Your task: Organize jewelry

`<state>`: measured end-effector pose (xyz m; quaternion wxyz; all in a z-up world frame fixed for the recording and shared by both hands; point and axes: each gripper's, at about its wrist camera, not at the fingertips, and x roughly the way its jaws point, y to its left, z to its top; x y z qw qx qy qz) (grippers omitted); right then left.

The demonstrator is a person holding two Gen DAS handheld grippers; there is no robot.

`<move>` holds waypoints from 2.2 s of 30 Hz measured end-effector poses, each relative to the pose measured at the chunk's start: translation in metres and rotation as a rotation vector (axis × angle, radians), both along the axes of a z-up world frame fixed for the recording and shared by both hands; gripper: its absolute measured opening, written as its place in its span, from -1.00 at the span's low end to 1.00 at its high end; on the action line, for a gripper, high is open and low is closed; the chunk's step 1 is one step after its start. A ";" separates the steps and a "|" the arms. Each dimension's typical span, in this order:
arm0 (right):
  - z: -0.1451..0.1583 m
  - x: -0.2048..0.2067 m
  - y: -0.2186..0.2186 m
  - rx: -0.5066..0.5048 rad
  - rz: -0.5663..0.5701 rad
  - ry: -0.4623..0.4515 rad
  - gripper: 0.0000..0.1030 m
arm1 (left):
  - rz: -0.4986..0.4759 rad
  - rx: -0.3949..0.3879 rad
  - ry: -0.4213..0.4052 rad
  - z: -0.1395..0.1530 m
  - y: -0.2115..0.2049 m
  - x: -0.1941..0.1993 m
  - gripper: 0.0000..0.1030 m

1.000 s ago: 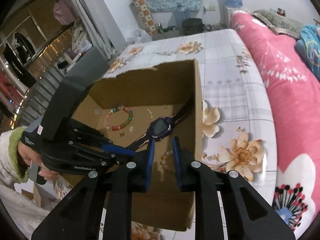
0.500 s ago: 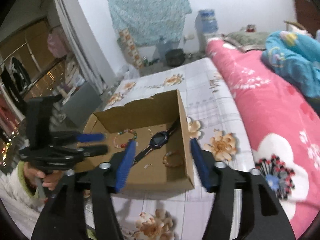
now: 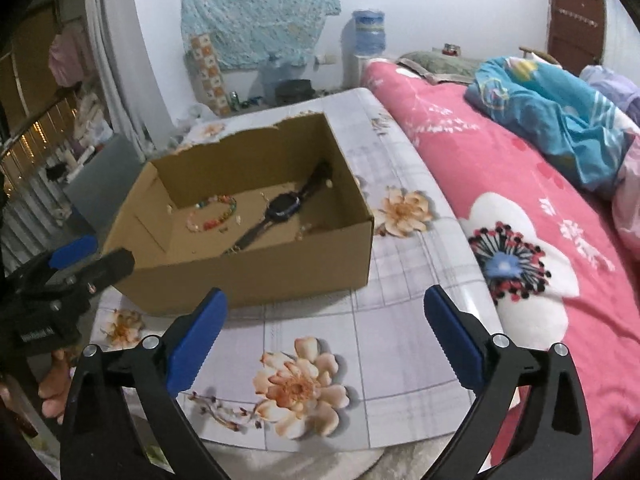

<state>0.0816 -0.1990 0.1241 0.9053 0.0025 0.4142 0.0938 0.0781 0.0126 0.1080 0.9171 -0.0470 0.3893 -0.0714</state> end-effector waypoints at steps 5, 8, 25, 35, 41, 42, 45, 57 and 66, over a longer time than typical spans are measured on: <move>-0.005 -0.002 0.005 -0.042 0.008 0.010 0.84 | 0.082 0.043 0.000 -0.009 -0.002 -0.009 0.90; -0.004 0.001 0.008 -0.063 0.021 0.009 0.84 | 0.177 0.043 -0.004 -0.012 0.000 -0.009 0.90; -0.018 0.031 0.020 -0.039 0.111 0.071 0.84 | 0.340 0.123 0.171 -0.027 -0.005 0.019 0.90; -0.031 0.043 0.027 -0.030 0.131 0.113 0.84 | 0.347 0.161 0.175 -0.030 -0.013 0.026 0.90; -0.033 0.046 0.025 -0.030 0.122 0.121 0.84 | 0.353 0.156 0.173 -0.029 -0.014 0.026 0.90; -0.034 0.046 0.025 -0.031 0.124 0.120 0.84 | 0.352 0.156 0.174 -0.029 -0.014 0.026 0.90; -0.033 0.046 0.024 -0.033 0.124 0.117 0.84 | 0.354 0.155 0.177 -0.029 -0.014 0.026 0.90; -0.032 0.040 0.019 -0.054 0.104 0.117 0.84 | 0.341 0.132 0.215 -0.035 -0.017 0.020 0.90; -0.030 0.036 0.016 -0.065 0.092 0.116 0.84 | 0.323 0.113 0.240 -0.039 -0.020 0.018 0.90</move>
